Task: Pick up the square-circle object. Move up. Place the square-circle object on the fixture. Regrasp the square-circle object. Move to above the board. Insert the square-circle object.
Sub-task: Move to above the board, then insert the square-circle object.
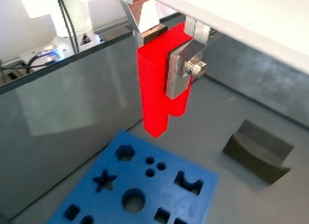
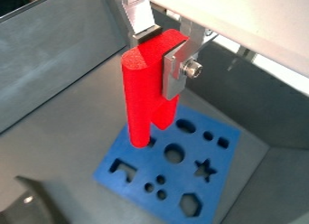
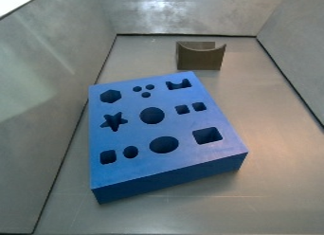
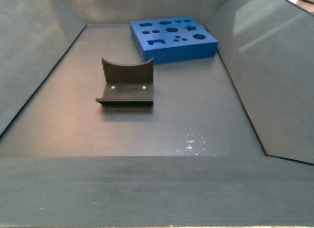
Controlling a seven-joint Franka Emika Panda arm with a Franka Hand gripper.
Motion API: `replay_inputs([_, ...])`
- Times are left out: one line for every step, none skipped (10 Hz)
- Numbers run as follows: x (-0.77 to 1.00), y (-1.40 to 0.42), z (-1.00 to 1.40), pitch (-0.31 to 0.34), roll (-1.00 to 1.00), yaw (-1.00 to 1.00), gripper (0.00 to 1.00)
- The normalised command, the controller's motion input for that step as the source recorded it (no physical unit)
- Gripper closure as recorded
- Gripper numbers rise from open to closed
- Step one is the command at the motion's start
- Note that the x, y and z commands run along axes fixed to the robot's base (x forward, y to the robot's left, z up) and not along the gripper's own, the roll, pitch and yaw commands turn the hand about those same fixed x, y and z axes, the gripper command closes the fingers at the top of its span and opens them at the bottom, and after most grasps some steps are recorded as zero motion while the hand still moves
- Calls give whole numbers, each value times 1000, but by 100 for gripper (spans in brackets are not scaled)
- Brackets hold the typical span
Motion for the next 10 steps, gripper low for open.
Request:
replay_inputs([-61, 0, 4, -33, -254, -18, 100])
replay_inputs([211, -140, -11, 0, 0, -263, 100])
replay_inputs([329, -97, -3, 0, 0, -197, 100])
replay_inputs([329, -106, -14, 0, 0, -234, 100])
replay_inputs([300, -109, -74, 0, 0, -389, 100])
replay_inputs([271, -174, -200, 0, 0, -717, 100])
replay_inputs([0, -160, -260, 0, 17, -951, 100])
replay_inputs([0, -80, -314, 0, 20, -1000, 100])
replay_inputs([0, -26, -397, 0, 26, -1000, 100])
replay_inputs([0, 0, -531, 0, 26, -1000, 100])
